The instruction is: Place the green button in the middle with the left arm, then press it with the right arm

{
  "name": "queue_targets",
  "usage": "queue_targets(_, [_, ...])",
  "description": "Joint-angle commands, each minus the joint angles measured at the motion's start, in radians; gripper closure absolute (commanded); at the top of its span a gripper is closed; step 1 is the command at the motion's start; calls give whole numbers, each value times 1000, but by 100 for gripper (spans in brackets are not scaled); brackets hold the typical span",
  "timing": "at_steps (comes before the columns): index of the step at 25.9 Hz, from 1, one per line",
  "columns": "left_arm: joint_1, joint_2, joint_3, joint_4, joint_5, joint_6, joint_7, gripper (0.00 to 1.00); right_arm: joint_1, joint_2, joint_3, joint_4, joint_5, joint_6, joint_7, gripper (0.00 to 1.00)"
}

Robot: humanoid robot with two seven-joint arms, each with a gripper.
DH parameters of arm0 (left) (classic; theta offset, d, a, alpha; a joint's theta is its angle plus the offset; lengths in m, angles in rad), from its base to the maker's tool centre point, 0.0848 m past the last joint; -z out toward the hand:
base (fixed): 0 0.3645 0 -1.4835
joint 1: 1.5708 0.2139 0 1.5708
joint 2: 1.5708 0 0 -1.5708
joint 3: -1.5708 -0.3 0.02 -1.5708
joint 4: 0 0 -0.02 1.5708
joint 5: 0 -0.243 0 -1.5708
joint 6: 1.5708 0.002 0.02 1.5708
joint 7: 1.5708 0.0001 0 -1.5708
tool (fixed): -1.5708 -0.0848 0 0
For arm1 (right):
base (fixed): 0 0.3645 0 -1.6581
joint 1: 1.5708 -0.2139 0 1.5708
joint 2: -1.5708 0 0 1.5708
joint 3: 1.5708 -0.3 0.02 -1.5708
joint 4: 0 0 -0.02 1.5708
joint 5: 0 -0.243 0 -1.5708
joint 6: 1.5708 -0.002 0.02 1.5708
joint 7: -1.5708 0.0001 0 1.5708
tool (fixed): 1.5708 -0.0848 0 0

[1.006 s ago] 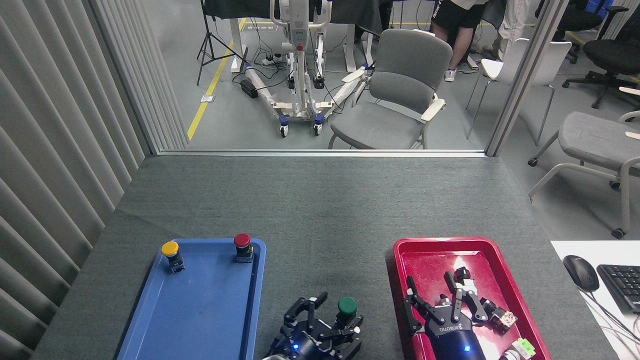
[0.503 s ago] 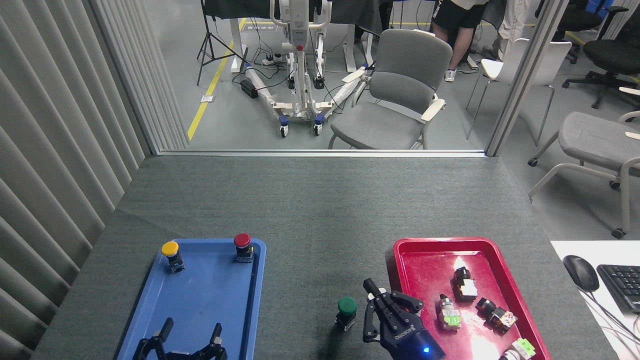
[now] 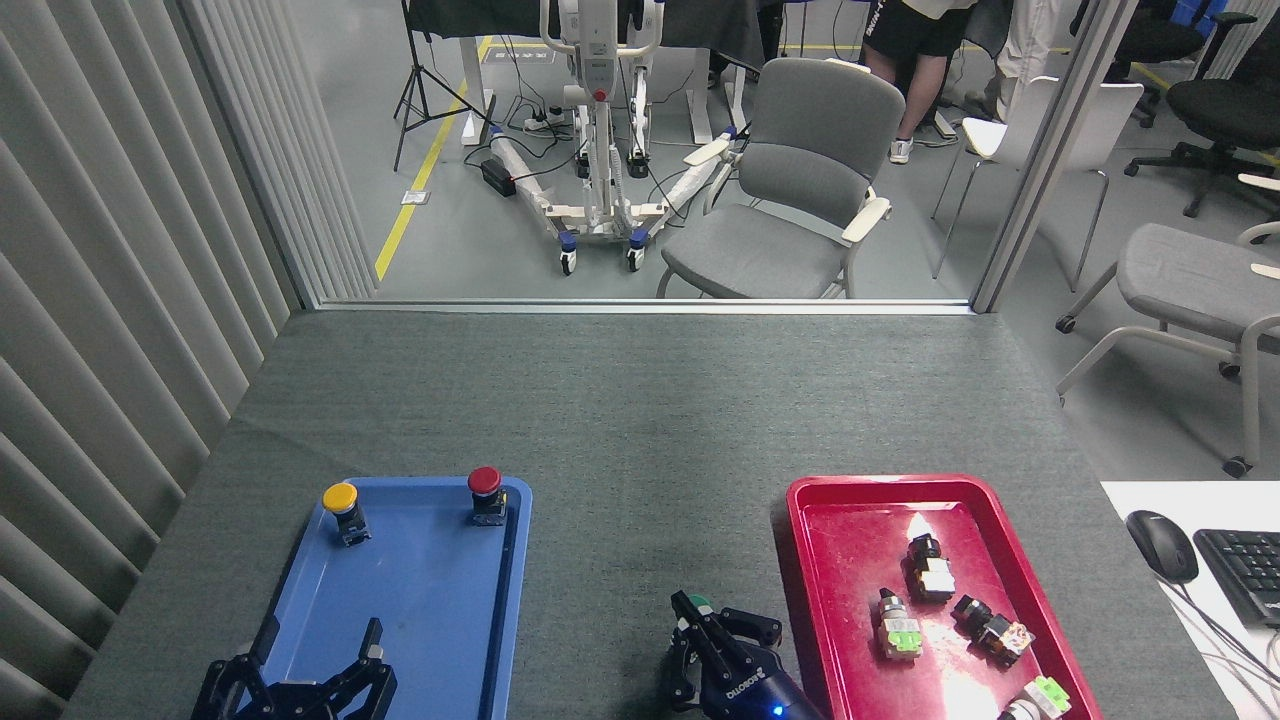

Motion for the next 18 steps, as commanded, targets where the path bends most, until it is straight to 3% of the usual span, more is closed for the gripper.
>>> queue_targets(1, [-21,0,6,2,13,-2,-10,1,-1,9,10,79,24,13,-2,100])
queue_targets(6, [-30,0,12,10,19,12,-24,1,-1,18,18,84,16,62,-22,100])
queue_targets(9, [-31,0,18,24,21,10,-32,1,-3,20,8,42,1,97,-103,100])
queue_targets(13, [-31,-5,17,22,21,1,-32,1,-4,21,1,-16,-89,151,-146,100])
queue_targets(14, [-30,-3,17,21,21,1,-32,1,-6,20,-1,-25,-111,165,-149,90])
queue_targets(17, [-22,-6,17,17,21,-2,-32,1,-10,18,-7,-39,-132,198,-155,26])
queue_targets(18, [-21,-8,15,17,21,-2,-32,1,-10,17,-16,-39,-132,208,-166,12])
